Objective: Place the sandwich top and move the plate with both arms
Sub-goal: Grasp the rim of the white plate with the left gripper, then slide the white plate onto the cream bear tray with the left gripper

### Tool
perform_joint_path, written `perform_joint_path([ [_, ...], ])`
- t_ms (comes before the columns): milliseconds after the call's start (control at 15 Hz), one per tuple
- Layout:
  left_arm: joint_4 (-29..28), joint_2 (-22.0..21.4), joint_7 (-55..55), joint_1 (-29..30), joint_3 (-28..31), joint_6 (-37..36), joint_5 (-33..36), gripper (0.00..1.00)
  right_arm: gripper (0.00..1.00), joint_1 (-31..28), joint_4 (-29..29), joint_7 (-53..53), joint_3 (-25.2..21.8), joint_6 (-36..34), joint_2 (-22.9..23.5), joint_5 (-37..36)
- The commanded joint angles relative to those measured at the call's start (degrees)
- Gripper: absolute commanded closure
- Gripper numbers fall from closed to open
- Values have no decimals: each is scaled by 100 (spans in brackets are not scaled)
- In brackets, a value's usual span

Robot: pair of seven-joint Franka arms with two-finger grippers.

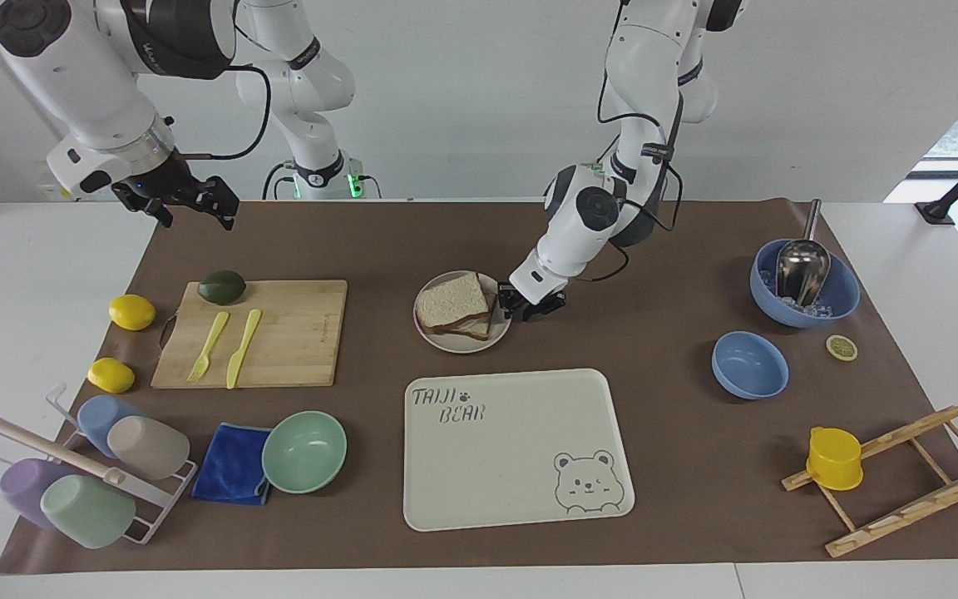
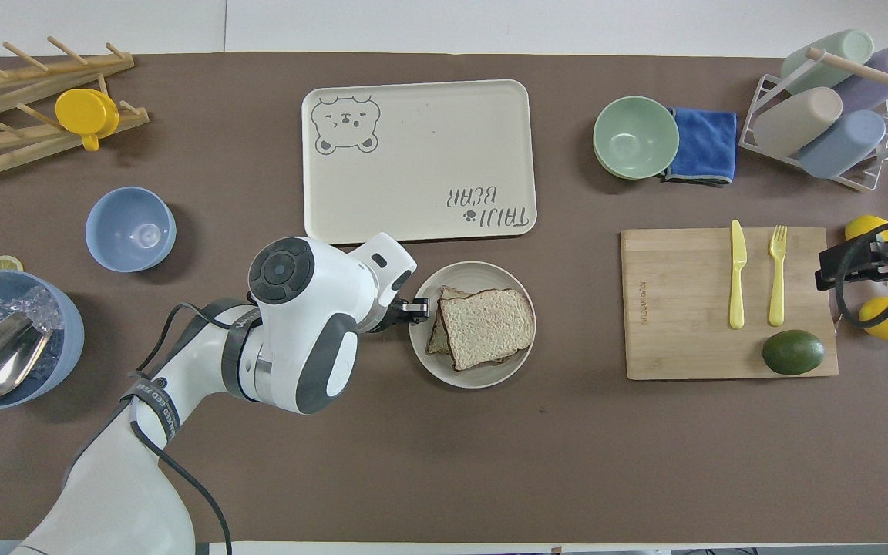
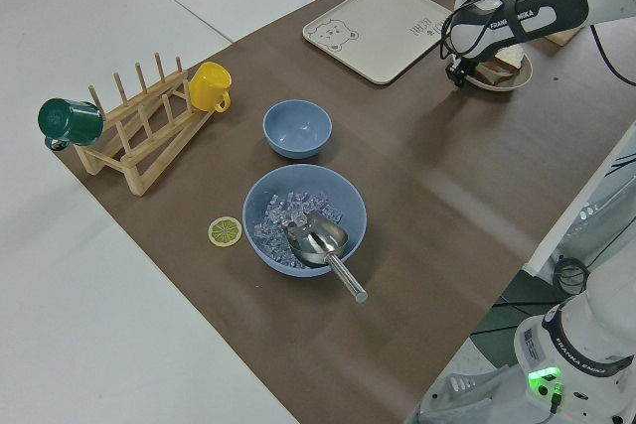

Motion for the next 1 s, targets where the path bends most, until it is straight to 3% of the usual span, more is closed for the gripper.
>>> perform_joint_path([
  [0, -39, 29, -95, -217, 85, 148, -113, 81, 0, -69, -91, 52, 22, 36, -64, 129],
  [133, -83, 20, -217, -218, 85, 148, -113, 100, 0, -60, -91, 43, 22, 27, -64, 129],
  [667, 100, -164, -227, 132, 85, -254, -122, 100, 0, -60, -91, 34, 22, 18, -73, 129],
  [933, 1460, -8, -227, 932, 85, -1651, -183, 100, 0, -60, -91, 34, 22, 18, -64, 129],
])
